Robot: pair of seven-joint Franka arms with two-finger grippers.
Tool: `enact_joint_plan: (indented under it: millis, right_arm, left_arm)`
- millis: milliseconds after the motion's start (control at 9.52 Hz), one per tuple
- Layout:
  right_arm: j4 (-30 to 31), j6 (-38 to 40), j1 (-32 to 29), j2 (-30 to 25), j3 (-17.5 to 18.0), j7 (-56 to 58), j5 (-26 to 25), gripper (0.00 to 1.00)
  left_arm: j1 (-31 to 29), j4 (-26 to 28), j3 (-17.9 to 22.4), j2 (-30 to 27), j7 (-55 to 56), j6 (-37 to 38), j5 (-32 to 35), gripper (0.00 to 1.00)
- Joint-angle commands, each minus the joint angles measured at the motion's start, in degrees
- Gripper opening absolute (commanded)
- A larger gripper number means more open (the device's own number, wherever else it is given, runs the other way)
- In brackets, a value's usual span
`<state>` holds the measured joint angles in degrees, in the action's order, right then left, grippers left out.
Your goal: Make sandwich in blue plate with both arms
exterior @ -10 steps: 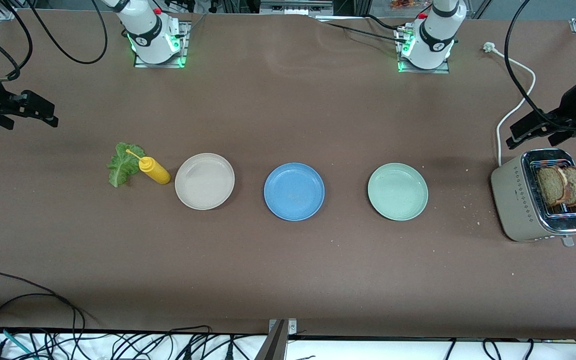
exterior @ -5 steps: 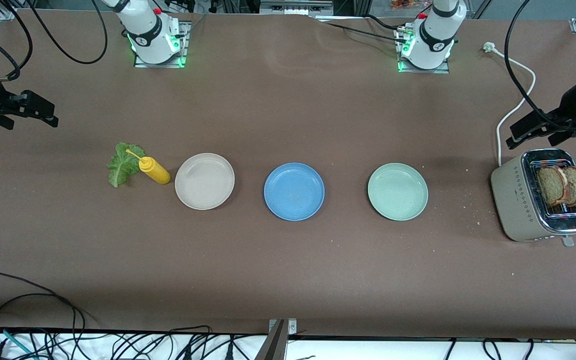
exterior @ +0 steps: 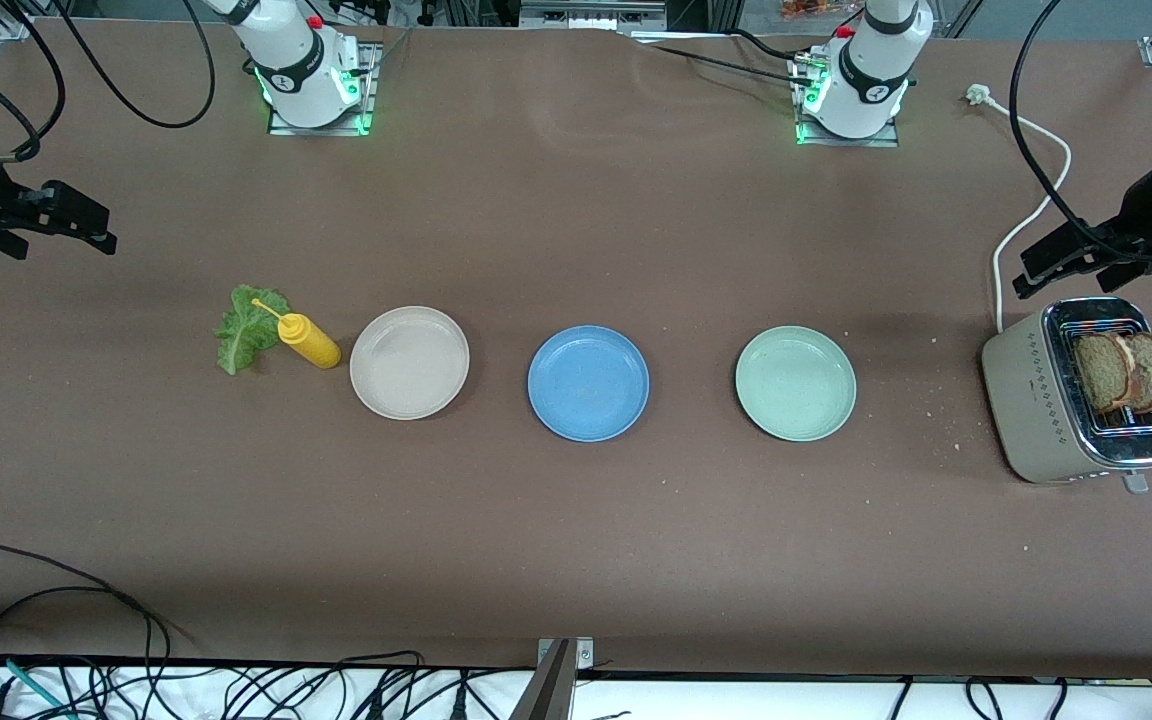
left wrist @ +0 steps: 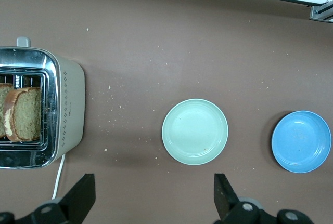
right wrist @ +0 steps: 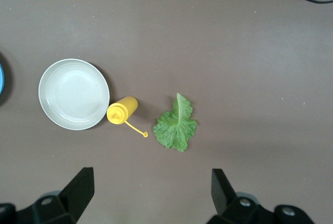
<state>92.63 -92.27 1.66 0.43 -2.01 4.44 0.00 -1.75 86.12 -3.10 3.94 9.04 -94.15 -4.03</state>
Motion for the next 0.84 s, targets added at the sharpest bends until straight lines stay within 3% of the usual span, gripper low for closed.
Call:
enact_joint_plan:
  millis: [0, 735]
  right_arm:
    - [0.4, 0.2, 0.0, -0.6, 0.2, -0.8, 0.4, 1.00]
    - [0.4, 0.2, 0.0, -0.6, 0.2, -0.8, 0.4, 1.00]
  left_arm:
    - [-0.5, -0.7, -0.4, -0.1, -0.4, 1.1, 1.0, 1.00]
    - [-1.1, -1.2, 0.0, -0.2, -1.0, 1.1, 3.9, 1.00]
